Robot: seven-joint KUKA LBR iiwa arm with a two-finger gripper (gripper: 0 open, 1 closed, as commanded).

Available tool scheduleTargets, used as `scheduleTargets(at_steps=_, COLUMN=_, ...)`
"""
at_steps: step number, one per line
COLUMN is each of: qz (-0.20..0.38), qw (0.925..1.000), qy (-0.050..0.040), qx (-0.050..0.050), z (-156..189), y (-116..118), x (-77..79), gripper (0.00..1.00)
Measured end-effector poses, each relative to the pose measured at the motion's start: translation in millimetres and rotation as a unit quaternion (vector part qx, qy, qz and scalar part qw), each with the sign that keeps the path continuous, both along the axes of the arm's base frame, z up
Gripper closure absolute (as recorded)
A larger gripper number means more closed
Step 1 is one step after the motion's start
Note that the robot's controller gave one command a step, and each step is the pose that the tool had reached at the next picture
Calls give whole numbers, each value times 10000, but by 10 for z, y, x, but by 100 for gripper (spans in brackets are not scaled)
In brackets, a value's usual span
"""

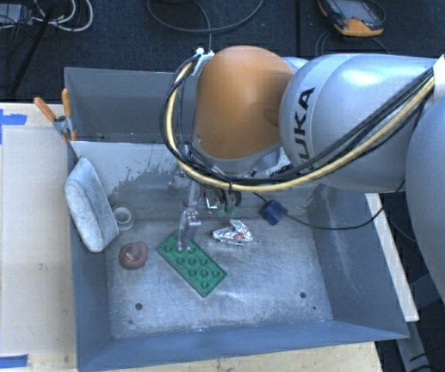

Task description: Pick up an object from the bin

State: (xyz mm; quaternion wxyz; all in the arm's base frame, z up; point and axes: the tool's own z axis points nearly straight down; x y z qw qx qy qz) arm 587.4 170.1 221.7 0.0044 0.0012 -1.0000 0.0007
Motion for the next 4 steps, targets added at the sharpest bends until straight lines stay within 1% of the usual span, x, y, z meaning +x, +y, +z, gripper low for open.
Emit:
scheduleTargets(at_steps=1, qz=1405, qw=9901, qy=-16, qx=13, z=-684, y=-58, x=-284, gripper=0)
scheduleTargets(at_steps=2, qz=1384, qw=9904, qy=-33, qx=14, z=-666, y=-66, x=-269, gripper=100)
scheduleTargets(at_steps=3, qz=1380, qw=9904, qy=-32, qx=14, z=-666, y=-67, x=-270, gripper=0)
scheduleTargets(at_steps=4, qz=1811, qw=9834, qy=-65, qx=25, z=-1384, y=-528, x=-1, gripper=0)
